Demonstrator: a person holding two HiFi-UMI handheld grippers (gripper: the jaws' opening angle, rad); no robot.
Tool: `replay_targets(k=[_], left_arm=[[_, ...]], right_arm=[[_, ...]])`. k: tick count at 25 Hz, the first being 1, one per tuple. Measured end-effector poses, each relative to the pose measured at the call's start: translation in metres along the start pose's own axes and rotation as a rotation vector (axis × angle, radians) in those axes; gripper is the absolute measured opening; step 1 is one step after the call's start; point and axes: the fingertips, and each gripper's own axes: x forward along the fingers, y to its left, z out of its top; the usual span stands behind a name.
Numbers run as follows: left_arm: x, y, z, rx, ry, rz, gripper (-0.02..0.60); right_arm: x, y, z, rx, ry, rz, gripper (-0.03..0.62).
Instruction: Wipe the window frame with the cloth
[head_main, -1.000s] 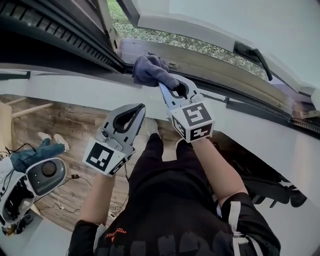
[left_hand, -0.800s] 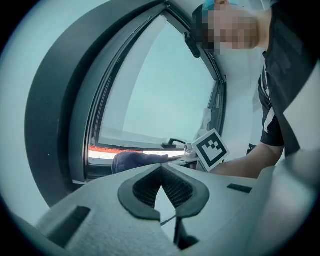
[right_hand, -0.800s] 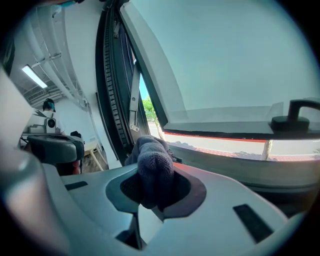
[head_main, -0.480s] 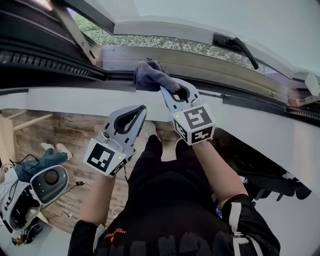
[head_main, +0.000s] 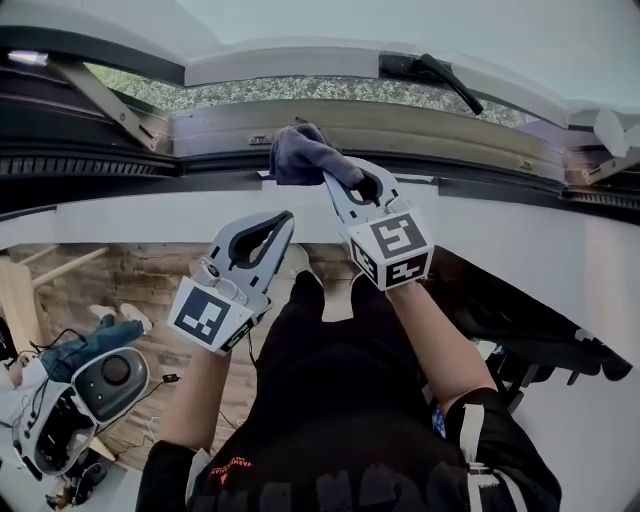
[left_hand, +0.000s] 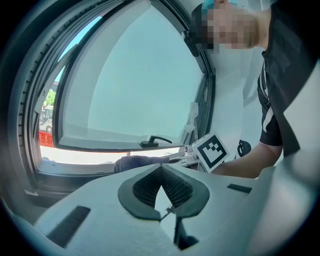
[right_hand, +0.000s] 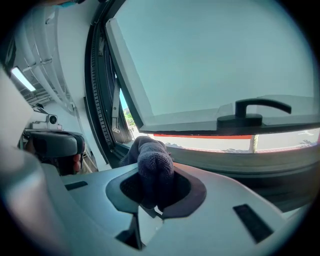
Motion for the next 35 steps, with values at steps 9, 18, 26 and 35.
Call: replay_targets(k=[9,18,26,35], left_arm=[[0.032,-0.027,0.003,0.026,0.006,-0.058,0.02],[0.063,-0.058,0.004,0.04,0.018,-0.115,0.02],[0.095,-0.087,0.001,0.048,0.06,-0.159,0.02],[0.133,-0.123,0.001,0.064,0.079,-0.223,0.02]], right_arm=[[-0.032,-0.038,-0.006,0.027,-0.015,-0.059,0.061],[-0.067,-0.078,-0.013,0.059,-0.034,-0.13,0.061],[-0.101,-0.117,-0.021,0.089,-0.056,-0.19,0.061],[-0.143,-0.165,-0.029,0.123,-0.081,-0.264,0.061]])
